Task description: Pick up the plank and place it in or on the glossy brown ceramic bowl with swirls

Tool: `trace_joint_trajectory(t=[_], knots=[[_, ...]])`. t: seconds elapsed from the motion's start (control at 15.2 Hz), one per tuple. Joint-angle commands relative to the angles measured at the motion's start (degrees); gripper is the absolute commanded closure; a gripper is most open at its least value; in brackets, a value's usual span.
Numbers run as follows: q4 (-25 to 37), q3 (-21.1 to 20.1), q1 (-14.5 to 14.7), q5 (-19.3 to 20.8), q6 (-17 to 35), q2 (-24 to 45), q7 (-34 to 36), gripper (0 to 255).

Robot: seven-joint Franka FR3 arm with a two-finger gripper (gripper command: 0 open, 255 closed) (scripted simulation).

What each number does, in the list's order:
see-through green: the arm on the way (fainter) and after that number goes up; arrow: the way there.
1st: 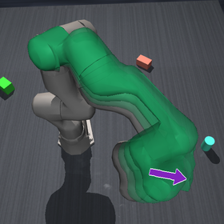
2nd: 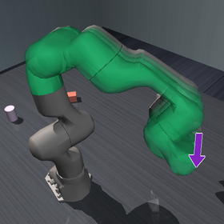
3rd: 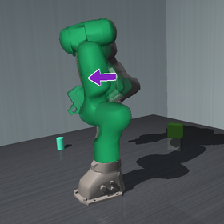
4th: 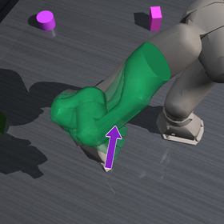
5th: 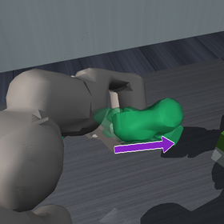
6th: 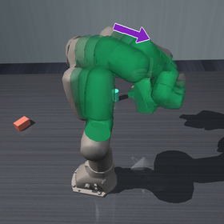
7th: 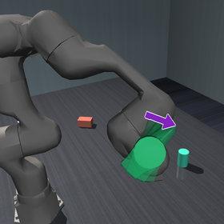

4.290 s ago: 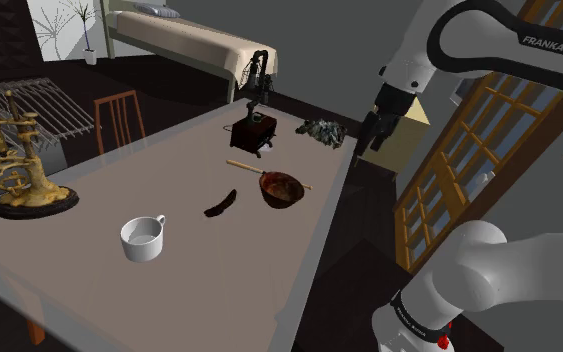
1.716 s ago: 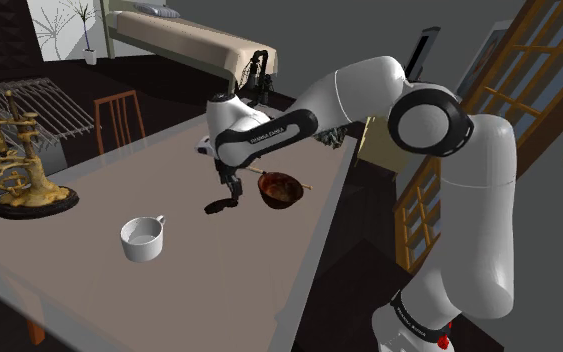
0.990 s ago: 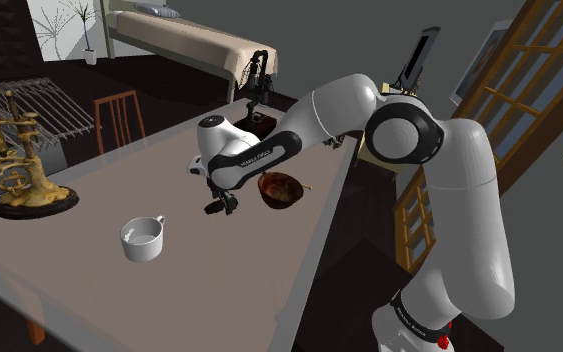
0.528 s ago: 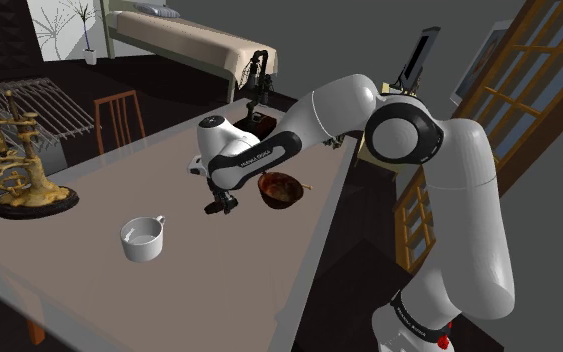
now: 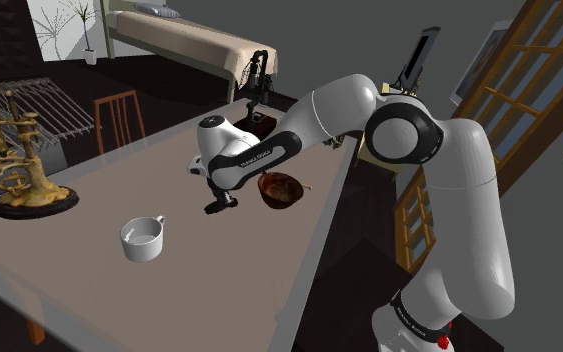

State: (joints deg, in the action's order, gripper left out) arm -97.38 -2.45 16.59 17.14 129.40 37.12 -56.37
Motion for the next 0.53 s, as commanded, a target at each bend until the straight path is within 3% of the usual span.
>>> trace_joint_trajectory(t=[0.0,0.07,0.26,0.33,0.46], knots=[[0.0,0.0,0.0,0.0,0.0,0.0,0.0,255],[0.0,0.0,0.0,0.0,0.0,0.0,0.0,0],[4.6,-5.3,-10.2,-10.0,1.1,2.8,-12.5,0],[5.4,-6.1,-11.6,-11.2,0.9,3.4,-14.0,0],[5.4,-6.0,-11.5,-11.0,1.9,4.4,-13.9,0]])
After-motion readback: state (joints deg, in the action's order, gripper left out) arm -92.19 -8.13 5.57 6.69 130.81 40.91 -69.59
